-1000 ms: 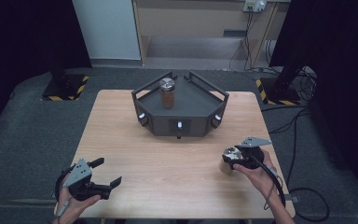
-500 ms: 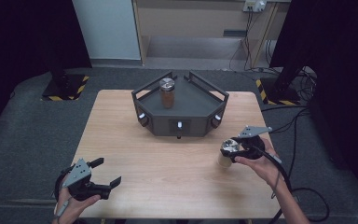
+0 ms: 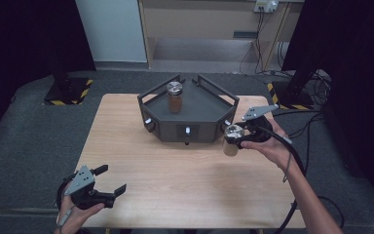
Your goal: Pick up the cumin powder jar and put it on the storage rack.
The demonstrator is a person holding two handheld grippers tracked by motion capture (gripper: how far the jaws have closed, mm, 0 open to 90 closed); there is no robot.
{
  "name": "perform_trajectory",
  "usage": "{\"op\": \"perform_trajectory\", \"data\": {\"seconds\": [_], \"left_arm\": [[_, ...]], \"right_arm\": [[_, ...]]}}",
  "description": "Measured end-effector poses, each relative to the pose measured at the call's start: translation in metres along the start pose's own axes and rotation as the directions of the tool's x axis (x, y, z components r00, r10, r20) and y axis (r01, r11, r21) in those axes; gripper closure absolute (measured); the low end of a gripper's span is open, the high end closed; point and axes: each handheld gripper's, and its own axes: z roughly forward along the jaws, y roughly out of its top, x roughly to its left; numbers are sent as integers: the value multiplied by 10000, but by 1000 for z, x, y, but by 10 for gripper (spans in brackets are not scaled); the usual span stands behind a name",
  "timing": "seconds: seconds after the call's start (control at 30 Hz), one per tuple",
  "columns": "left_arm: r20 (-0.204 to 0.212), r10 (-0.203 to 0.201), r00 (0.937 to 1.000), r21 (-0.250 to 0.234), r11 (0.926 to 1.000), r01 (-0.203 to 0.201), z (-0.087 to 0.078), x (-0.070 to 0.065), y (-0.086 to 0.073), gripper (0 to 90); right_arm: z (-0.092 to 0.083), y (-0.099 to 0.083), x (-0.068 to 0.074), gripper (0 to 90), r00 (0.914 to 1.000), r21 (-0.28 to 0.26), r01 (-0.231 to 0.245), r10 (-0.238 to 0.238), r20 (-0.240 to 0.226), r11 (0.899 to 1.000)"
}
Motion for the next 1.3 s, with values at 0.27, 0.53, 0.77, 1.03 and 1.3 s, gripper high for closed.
{"op": "perform_trajectory", "data": {"seconds": [0.27,0.53,0.77,1.03,1.3], "left_arm": [[40,-5,10000,-13,10000,5,0,1,0,10],[81,-14,10000,-22,10000,14,0,1,0,9],[70,-55,10000,-24,10000,56,0,2,-1,9],[54,-114,9999,-31,9999,115,0,2,-1,10],[47,-96,9999,7,10000,96,0,2,-1,10]], "right_arm": [[0,40,-13,332,9999,55,125,-125,29,9999],[5,73,-29,332,10000,74,25,-24,-68,10000],[16,100,-41,332,10000,218,-3,1,77,9998],[33,115,-54,332,9993,235,-233,226,289,9995],[57,125,-66,332,9970,309,-552,534,564,9980]]}}
